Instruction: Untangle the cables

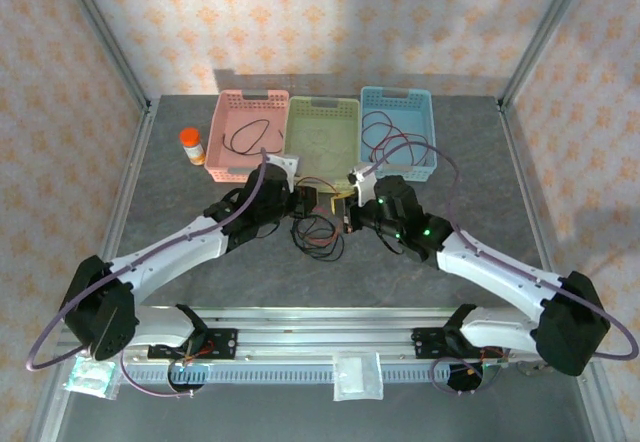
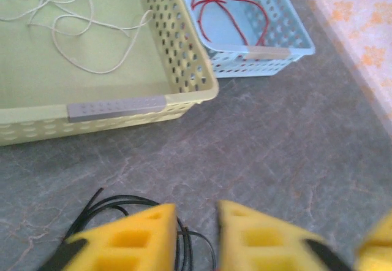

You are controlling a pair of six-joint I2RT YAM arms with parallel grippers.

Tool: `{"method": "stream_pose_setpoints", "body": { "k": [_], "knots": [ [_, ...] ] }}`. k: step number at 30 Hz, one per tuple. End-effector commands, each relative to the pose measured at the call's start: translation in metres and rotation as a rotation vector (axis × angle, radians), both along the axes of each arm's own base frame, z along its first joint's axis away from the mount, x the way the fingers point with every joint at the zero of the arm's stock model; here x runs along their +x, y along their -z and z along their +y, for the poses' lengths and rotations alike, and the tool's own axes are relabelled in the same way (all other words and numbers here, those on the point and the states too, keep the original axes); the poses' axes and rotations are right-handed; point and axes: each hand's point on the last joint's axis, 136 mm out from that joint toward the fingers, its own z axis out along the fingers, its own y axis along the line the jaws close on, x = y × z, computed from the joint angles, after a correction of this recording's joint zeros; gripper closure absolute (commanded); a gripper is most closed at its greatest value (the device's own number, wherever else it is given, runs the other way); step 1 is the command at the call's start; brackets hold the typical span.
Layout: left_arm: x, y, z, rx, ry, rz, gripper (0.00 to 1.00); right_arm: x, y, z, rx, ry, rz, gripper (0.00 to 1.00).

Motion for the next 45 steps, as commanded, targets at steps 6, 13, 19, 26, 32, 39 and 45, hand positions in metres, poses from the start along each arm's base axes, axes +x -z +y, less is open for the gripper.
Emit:
{"method": "stream_pose_setpoints", "body": {
  "k": [6,13,19,26,32,39,45],
  "knots": [
    [0.003,0.041,0.01,0.029,-0.1,0.077,0.36,0.006,-0.047,-0.011,0.02,0.062,-0.06,1.0],
    [0.001,0.072,0.002,0.051,-0.088,0.144,0.34,0.001,-0.095,-0.007,0.049,0.013,-0.115,1.0],
    [-0.003,0.095,-0.002,0.074,-0.087,0.181,0.34,-0.003,-0.148,-0.014,0.112,0.02,-0.201,1.0],
    [-0.006,0.116,0.008,0.128,-0.118,0.205,0.35,-0.004,-0.189,-0.042,0.123,0.129,-0.297,1.0],
    [-0.007,0.107,0.017,0.089,-0.182,0.189,0.35,0.026,-0.194,-0.101,0.031,0.487,-0.325,1.0],
    [-0.004,0.058,0.012,-0.001,-0.163,0.084,0.33,0.061,-0.18,-0.135,-0.056,0.657,-0.309,1.0],
    [0.006,0.018,0.007,-0.02,-0.154,0.022,0.33,0.101,-0.153,-0.157,-0.1,0.766,-0.207,1.0]
  ]
}}
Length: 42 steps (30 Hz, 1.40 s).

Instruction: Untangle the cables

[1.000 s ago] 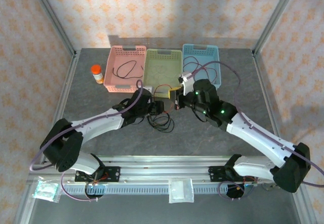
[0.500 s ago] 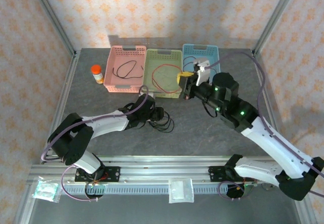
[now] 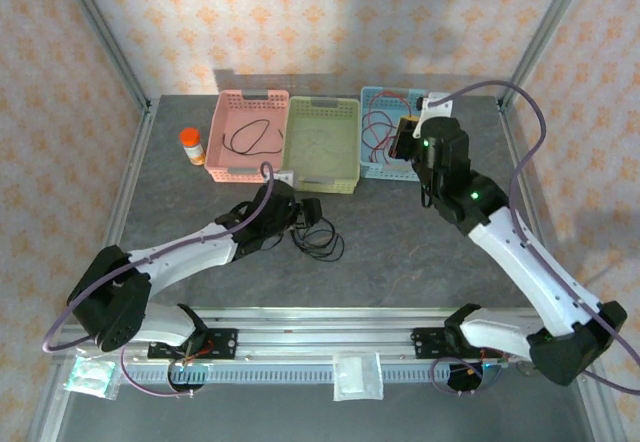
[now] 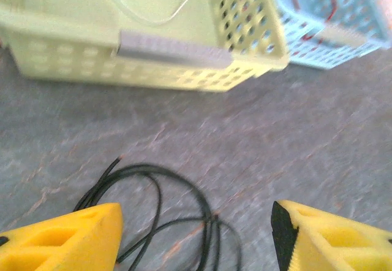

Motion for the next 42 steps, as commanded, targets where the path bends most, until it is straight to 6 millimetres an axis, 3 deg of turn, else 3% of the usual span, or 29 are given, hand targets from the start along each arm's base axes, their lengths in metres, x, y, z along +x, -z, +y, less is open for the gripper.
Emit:
{"method": "stream_pose_setpoints", "body": {
  "k": [1,6,12,16,21,24,29,31,34,36,38,40,42],
  "knots": [
    [0.01,-0.032,-0.003,-0.003,-0.009,-0.067,0.33,0.021,0.007,-0.016,0.017,0.091,0.045,1.0],
    [0.021,-0.049,-0.018,-0.031,0.014,-0.076,0.33,0.062,0.038,-0.033,0.105,0.126,0.134,1.0],
    [0.04,-0.078,-0.041,-0.097,0.041,-0.126,0.33,0.12,0.09,-0.049,0.257,0.144,0.285,1.0],
    [0.053,-0.096,-0.058,-0.14,0.065,-0.147,0.33,0.153,0.111,-0.063,0.344,0.273,0.329,1.0],
    [0.062,-0.101,-0.071,-0.157,0.084,-0.146,0.33,0.178,0.133,-0.061,0.245,0.284,0.422,1.0],
    [0.065,-0.098,-0.076,-0.153,0.096,-0.132,0.33,0.187,0.144,-0.047,0.216,0.193,0.461,1.0],
    [0.068,-0.095,-0.082,-0.158,0.105,-0.124,0.33,0.193,0.126,-0.018,0.309,0.033,0.402,1.0],
    [0.069,-0.095,-0.082,-0.161,0.104,-0.125,0.33,0.196,0.131,-0.013,0.339,0.017,0.413,1.0],
    [0.069,-0.095,-0.082,-0.159,0.101,-0.126,0.33,0.201,0.172,-0.02,0.366,0.08,0.519,1.0],
    [0.069,-0.092,-0.082,-0.157,0.101,-0.12,0.33,0.203,0.215,-0.028,0.383,0.133,0.634,1.0],
    [0.069,-0.088,-0.084,-0.156,0.107,-0.109,0.33,0.203,0.245,-0.033,0.373,0.17,0.711,1.0],
    [0.069,-0.086,-0.086,-0.155,0.113,-0.103,0.33,0.203,0.262,-0.038,0.348,0.205,0.744,1.0],
    [0.068,-0.086,-0.084,-0.149,0.11,-0.103,0.33,0.203,0.266,-0.045,0.322,0.237,0.746,1.0]
  ]
}}
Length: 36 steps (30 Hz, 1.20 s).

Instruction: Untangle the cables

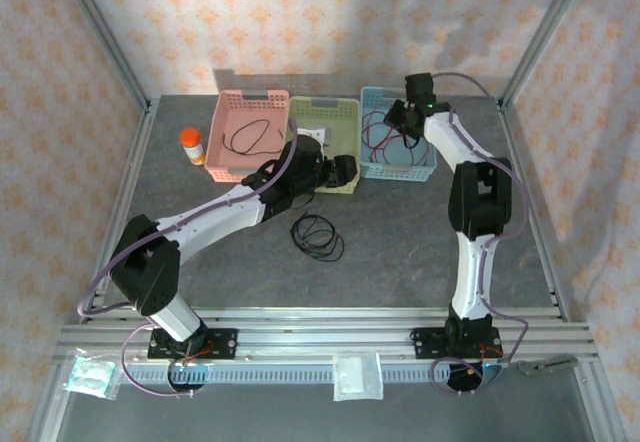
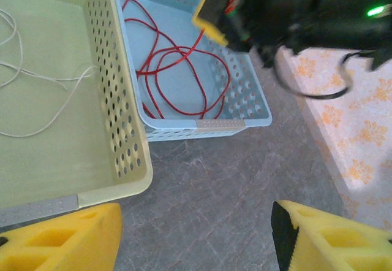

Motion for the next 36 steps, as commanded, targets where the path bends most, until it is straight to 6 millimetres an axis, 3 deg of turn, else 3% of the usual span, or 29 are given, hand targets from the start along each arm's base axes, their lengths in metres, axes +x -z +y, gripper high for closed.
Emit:
{"method": "stream_pose_setpoints", "body": {
  "k": [1,7,11,14,18,23,29,31,36],
  "knots": [
    [0.001,-0.007,-0.008,-0.014,0.014,-0.01,0.33,-0.009,0.005,-0.016,-0.053,0.061,0.06,0.97],
    [-0.001,-0.005,-0.006,-0.012,0.007,-0.006,0.33,-0.007,-0.021,-0.026,-0.13,0.045,0.015,0.63],
    [-0.002,-0.003,-0.004,-0.003,0.0,-0.002,0.33,-0.009,-0.047,-0.034,-0.186,0.04,-0.025,0.34],
    [-0.003,-0.002,0.003,0.02,-0.024,0.001,0.33,-0.017,-0.067,-0.043,-0.268,0.061,-0.052,0.21],
    [-0.013,0.004,0.024,0.081,-0.087,0.011,0.33,-0.04,-0.105,-0.038,-0.357,0.06,-0.122,0.2],
    [-0.042,0.02,0.058,0.136,-0.138,0.035,0.34,-0.095,-0.126,0.01,-0.32,-0.065,-0.21,0.23],
    [-0.079,0.068,0.092,0.241,-0.151,0.138,0.37,-0.172,-0.103,0.076,-0.153,-0.196,-0.178,0.31],
    [-0.088,0.084,0.094,0.264,-0.126,0.177,0.4,-0.192,-0.093,0.085,-0.112,-0.185,-0.15,0.38],
    [-0.099,0.112,0.085,0.304,-0.044,0.248,0.54,-0.232,-0.061,0.088,-0.018,-0.117,-0.048,0.52]
  ]
}}
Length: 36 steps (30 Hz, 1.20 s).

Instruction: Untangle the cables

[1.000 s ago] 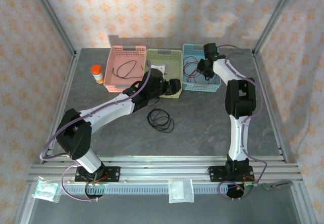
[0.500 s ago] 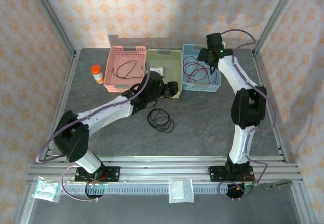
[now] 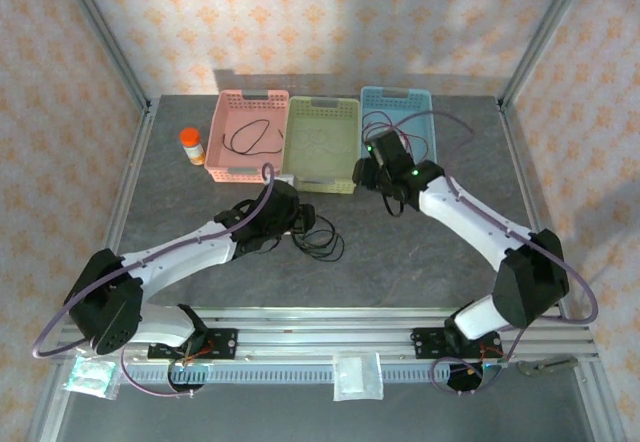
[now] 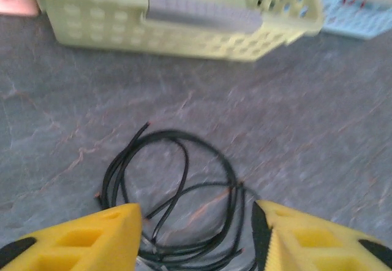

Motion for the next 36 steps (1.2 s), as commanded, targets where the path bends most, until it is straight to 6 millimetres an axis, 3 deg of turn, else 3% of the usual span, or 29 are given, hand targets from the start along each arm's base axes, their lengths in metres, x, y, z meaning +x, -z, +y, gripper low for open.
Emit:
{"method": "stream_pose_setpoints", "body": {
  "k": [1,4,8,13,16,24,32,36],
  "knots": [
    [-0.009,0.021,-0.004,0.037,0.043,0.071,0.59,-0.022,0.001,0.0,0.135,0.097,0.031,0.53],
    [-0.005,0.033,-0.01,0.055,0.052,0.105,0.69,-0.036,-0.001,0.014,0.264,0.082,0.023,0.53],
    [0.004,0.042,-0.012,0.104,0.036,0.131,0.71,-0.04,-0.007,0.014,0.275,0.101,0.001,0.53],
    [0.009,0.058,-0.016,0.184,0.07,0.181,0.68,-0.039,-0.039,0.012,0.357,0.092,-0.114,0.5],
    [0.01,0.06,-0.018,0.188,0.077,0.185,0.61,-0.038,-0.042,0.008,0.327,0.098,-0.125,0.49],
    [0.009,0.074,-0.015,0.232,0.075,0.218,0.61,-0.038,-0.038,0.005,0.311,0.107,-0.122,0.49],
    [0.008,0.087,-0.013,0.266,0.078,0.239,0.66,-0.037,-0.04,0.006,0.315,0.101,-0.128,0.49],
    [0.01,0.085,-0.015,0.259,0.075,0.228,0.77,-0.036,-0.042,0.005,0.309,0.104,-0.137,0.49]
  ]
}}
